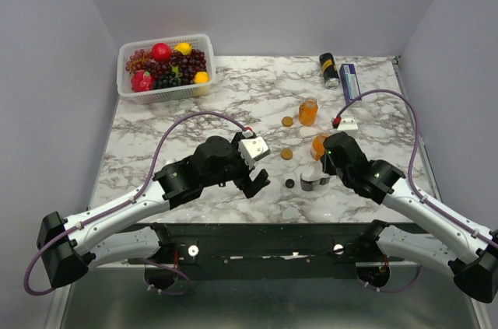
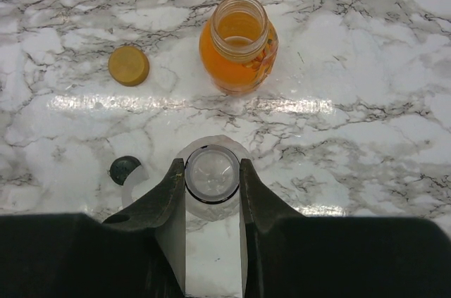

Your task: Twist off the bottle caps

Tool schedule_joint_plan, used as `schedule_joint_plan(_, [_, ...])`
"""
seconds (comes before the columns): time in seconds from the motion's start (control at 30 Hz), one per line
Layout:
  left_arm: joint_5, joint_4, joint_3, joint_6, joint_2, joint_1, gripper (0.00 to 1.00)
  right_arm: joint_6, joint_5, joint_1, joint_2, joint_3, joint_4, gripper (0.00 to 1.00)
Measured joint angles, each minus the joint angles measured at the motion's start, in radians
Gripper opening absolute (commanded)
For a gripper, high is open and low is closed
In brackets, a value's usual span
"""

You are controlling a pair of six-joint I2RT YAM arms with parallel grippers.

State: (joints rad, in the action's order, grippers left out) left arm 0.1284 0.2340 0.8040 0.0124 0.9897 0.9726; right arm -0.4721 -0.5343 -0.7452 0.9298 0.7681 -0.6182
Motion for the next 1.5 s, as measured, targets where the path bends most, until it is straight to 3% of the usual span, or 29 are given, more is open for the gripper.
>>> schedule_joint_plan(0.17, [-0.002, 0.0, 0.0, 0.0, 0.0, 0.0, 0.99, -0.01, -0.007, 0.001, 0.003, -0.001, 0.007, 0.11])
schedule_joint_plan(0.6, [-0.002, 0.0, 0.0, 0.0, 0.0, 0.0, 0.99, -0.01, 0.035, 0.001, -0.051, -0.004, -0.028, 0.26])
schedule_joint_plan(0.77, [-0.002, 0.0, 0.0, 0.0, 0.0, 0.0, 0.99, -0.01, 0.051, 0.001, -0.056, -0.016, -0.026, 0.22])
schedule_joint_plan(1.03, [-0.002, 0.0, 0.0, 0.0, 0.0, 0.0, 0.99, -0.025, 0.028, 0.001, -0.109, -0.054, -0.013, 0.07])
schedule_joint_plan(1.5, [-0.002, 0.0, 0.0, 0.0, 0.005, 0.0, 0.99, 0.002, -0.061, 0.001, -0.183, -0.127, 0.054, 0.05])
